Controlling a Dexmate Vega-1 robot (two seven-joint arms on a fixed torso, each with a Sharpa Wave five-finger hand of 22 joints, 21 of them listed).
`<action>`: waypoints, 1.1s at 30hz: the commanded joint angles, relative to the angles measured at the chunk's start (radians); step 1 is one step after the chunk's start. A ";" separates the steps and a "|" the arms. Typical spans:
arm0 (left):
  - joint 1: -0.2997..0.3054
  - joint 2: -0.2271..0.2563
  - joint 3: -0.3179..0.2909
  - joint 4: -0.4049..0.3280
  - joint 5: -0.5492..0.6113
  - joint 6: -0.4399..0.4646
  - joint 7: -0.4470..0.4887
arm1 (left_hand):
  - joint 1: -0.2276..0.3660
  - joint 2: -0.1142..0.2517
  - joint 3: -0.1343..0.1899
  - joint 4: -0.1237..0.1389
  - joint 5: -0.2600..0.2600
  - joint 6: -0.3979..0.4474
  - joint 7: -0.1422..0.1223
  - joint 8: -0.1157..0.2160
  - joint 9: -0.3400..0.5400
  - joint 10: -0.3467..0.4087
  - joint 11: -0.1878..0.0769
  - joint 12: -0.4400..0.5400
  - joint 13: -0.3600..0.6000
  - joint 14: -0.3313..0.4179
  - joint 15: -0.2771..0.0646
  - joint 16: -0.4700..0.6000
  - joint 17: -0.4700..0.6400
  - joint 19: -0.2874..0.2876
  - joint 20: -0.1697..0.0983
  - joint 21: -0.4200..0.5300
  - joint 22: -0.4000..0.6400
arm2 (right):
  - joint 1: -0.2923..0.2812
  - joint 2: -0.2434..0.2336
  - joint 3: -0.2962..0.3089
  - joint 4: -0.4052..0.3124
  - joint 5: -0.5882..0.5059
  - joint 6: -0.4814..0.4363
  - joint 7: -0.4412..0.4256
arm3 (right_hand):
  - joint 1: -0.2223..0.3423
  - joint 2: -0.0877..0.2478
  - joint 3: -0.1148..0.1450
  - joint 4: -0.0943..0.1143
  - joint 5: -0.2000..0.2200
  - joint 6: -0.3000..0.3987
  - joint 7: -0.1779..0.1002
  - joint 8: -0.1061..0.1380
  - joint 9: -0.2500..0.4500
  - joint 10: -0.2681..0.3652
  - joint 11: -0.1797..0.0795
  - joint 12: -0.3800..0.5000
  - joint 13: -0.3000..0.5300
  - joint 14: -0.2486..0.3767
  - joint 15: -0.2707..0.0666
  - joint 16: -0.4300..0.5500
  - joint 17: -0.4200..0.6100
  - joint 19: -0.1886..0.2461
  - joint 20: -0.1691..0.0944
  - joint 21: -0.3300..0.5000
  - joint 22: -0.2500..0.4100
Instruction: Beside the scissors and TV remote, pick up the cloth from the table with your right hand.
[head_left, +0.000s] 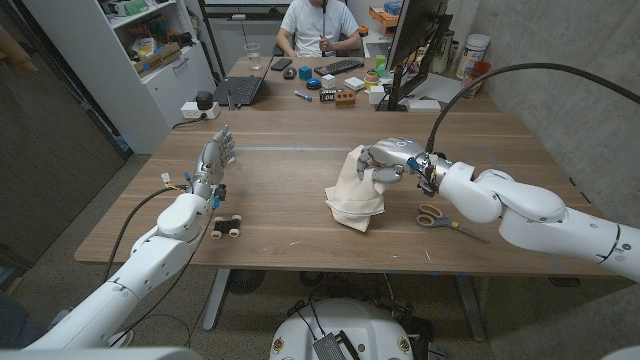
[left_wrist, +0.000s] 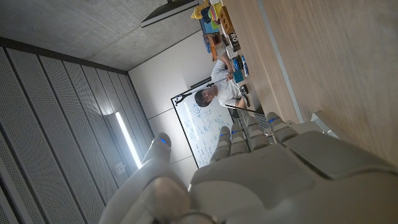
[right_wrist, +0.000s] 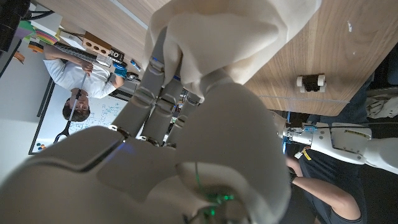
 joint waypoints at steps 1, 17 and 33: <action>-0.004 0.000 0.004 0.008 -0.002 -0.003 -0.006 | -0.004 -0.001 -0.001 -0.003 0.002 0.002 0.004 -0.004 0.003 0.004 0.006 -0.003 0.004 0.008 0.003 -0.005 0.002 0.002 0.011 0.001 0.004 | 0.002 -0.069 0.086 -0.088 0.049 -0.039 0.049 | -0.002 0.013 0.004 0.003 0.000 -0.006 -0.002 0.008 0.002 0.020 -0.012 -0.003 0.002 0.010 -0.068 -0.005 0.008 -0.006 -0.009 0.010 0.000; -0.031 0.001 0.028 0.036 0.008 0.014 -0.019 | -0.004 0.000 -0.001 -0.005 0.002 0.004 0.004 -0.003 0.003 0.005 0.007 -0.003 0.004 0.008 0.002 -0.005 0.002 0.001 0.011 0.001 0.004 | 0.039 -0.099 0.218 -0.162 0.166 -0.051 0.145 | -0.006 0.009 0.007 0.000 0.001 -0.008 0.006 0.014 0.000 0.032 -0.006 -0.011 0.005 0.016 -0.066 -0.021 0.030 -0.022 -0.007 0.039 -0.012; -0.034 0.026 0.003 0.000 0.017 0.009 -0.009 | -0.003 0.002 -0.001 -0.006 0.002 0.003 0.006 -0.005 0.003 0.004 0.007 -0.004 0.004 0.009 0.003 -0.005 0.002 0.002 0.010 0.002 0.004 | 0.076 -0.098 0.295 -0.233 0.114 -0.102 0.218 | -0.009 0.009 0.012 -0.002 0.001 -0.008 0.006 0.018 0.000 0.040 -0.005 -0.018 0.008 0.026 -0.069 -0.031 0.047 -0.028 -0.008 0.062 -0.021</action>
